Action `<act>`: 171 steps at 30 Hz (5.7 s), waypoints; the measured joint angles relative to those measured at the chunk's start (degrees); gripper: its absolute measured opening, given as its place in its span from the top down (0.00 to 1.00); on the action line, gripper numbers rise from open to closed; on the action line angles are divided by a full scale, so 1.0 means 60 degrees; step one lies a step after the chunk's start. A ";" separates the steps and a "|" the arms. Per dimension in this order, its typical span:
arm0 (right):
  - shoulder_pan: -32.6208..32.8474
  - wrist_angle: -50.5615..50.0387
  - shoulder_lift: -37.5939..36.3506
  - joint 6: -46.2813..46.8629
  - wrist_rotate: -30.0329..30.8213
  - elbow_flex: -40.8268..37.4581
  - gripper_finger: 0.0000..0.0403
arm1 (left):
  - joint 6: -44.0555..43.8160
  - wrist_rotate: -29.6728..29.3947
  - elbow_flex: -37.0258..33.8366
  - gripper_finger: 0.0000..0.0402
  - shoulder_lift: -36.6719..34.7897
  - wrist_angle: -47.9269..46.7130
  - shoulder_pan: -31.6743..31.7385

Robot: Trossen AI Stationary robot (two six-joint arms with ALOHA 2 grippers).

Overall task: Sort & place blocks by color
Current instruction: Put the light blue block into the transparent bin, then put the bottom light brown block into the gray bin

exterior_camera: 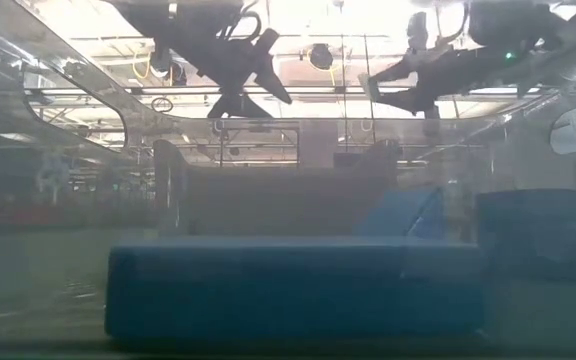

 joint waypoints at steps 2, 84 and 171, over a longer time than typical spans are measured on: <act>0.0156 0.0134 0.0000 0.0342 -0.0532 0.0000 0.73 | -0.0006 0.0000 0.0000 0.41 0.0004 -0.0007 -0.0068; 0.9930 -0.6567 -0.0007 0.3761 -0.4165 0.1698 0.52 | -0.4301 -0.3344 0.0000 0.41 0.0004 0.0364 -0.6103; 0.6387 -1.4635 0.4070 0.0069 -0.1297 0.3712 0.50 | -0.3434 -0.3333 -0.0004 0.41 0.0007 0.0336 -0.4898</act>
